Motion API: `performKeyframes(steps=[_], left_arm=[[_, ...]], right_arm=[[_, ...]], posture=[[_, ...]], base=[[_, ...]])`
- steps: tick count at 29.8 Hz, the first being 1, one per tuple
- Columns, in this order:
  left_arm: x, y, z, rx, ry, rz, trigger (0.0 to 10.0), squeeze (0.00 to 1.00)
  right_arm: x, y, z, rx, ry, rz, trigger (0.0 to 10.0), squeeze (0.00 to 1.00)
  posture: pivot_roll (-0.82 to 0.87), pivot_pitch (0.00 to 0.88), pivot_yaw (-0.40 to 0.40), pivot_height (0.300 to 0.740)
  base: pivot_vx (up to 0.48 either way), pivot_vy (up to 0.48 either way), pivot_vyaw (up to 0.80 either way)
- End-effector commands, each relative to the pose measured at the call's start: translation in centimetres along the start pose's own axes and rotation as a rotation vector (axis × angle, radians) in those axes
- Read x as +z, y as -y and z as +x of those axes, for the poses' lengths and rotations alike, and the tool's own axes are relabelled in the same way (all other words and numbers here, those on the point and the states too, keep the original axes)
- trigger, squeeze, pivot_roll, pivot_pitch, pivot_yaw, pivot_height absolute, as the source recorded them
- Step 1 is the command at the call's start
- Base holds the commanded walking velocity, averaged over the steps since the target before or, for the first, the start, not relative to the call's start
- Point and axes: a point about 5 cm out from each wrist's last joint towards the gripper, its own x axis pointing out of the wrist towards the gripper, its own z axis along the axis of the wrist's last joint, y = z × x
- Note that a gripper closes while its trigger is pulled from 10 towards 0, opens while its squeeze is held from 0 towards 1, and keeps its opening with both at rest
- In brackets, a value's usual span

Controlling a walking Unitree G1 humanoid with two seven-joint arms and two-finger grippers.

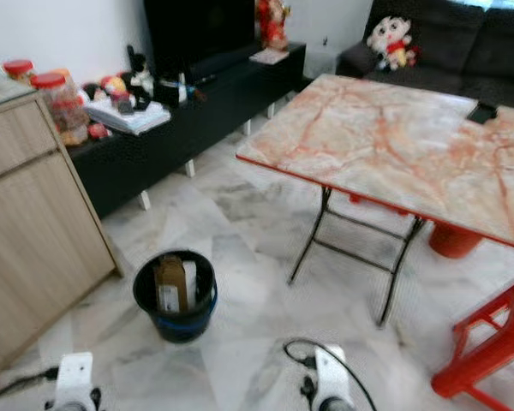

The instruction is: Picking trash to rubbish bin

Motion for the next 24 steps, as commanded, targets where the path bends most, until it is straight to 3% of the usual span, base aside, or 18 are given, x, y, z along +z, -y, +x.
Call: performKeyframes(steps=[1, 24], left_arm=[[-0.21, -0.71, 0.02, 0.021, -0.012, -0.002, 10.0, 0.0], [-0.08, -1.18, 0.07, 0.032, -0.009, -0.004, 10.0, 0.0]], right_arm=[[1.13, -0.89, 0.29, 0.021, 0.034, 0.015, 10.0, 0.0], [1.08, -1.01, 0.29, 0.001, 0.036, 0.008, 10.0, 0.0]], posture=[[0.04, 0.0, -0.048, 0.74], [0.05, 0.045, -0.038, 0.74]], base=[[0.319, 0.0, 0.41], [0.319, 0.0, 0.06]])
